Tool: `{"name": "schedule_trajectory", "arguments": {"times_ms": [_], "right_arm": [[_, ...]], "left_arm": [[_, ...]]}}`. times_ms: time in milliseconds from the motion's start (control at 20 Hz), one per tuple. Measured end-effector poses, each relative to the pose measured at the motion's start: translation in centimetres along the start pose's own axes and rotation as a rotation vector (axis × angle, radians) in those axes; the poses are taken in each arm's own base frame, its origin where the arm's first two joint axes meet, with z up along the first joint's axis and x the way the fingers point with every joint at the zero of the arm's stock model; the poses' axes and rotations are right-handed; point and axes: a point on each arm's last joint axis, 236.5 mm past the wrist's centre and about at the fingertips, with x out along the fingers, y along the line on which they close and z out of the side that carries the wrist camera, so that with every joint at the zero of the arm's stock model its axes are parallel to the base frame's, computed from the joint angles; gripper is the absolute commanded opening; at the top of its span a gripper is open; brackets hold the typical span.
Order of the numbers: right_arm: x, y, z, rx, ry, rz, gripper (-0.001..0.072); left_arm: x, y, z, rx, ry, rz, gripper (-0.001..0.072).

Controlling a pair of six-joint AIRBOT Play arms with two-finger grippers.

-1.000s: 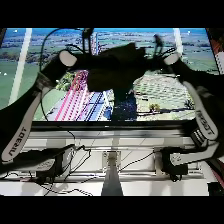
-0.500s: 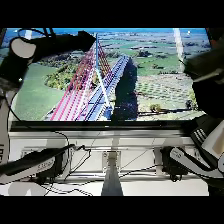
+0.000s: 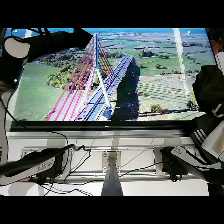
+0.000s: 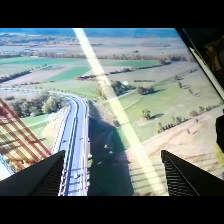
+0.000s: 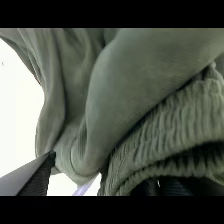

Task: Fold the clothes and pants, and hang the long-sleeved shirts on hangers.

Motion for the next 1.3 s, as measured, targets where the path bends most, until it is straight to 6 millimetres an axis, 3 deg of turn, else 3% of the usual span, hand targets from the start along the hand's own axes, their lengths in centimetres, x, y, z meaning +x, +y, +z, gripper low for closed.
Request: {"name": "schedule_trajectory", "arguments": {"times_ms": [150,300,600,650,750,850,1000,1200,1300], "right_arm": [[0.0,0.7,-0.9,-0.024,0.047,-0.006,0.0689],[-1.7,1.2,-0.6,-0.039,0.057,-0.039,0.0669],[-9.2,2.3,2.2,-0.077,-0.024,-0.086,0.0662],[-10.4,2.6,2.7,-0.083,-0.047,-0.088,0.0514],[-12.0,3.4,3.4,-0.093,-0.085,-0.069,0.0051],[-12.6,6.0,3.5,-0.105,-0.099,0.028,0.0031],[-13.2,13.2,2.0,-0.184,-0.066,0.268,0.003],[-14.4,23.3,-3.6,-0.457,0.021,0.472,0.0029],[-14.5,26.3,-6.5,-0.605,0.034,0.458,0.0029]], "left_arm": [[0.0,0.0,0.0,0.0,0.0,0.0,0.0698],[0.0,0.0,0.0,0.0,0.0,0.0,0.0698],[0.0,0.0,0.0,0.0,0.0,0.0,0.0698],[0.0,0.0,0.0,0.0,0.0,0.0,0.0698],[0.0,0.0,0.0,0.0,0.0,0.0,0.0698],[0.0,0.0,0.0,0.0,0.0,0.0,0.0698],[0.0,0.0,0.0,0.0,0.0,0.0,0.0698],[0.0,0.0,0.0,-0.001,0.0,0.0,0.0698],[0.0,0.0,0.0,0.0,0.0,0.0,0.0698]]}}
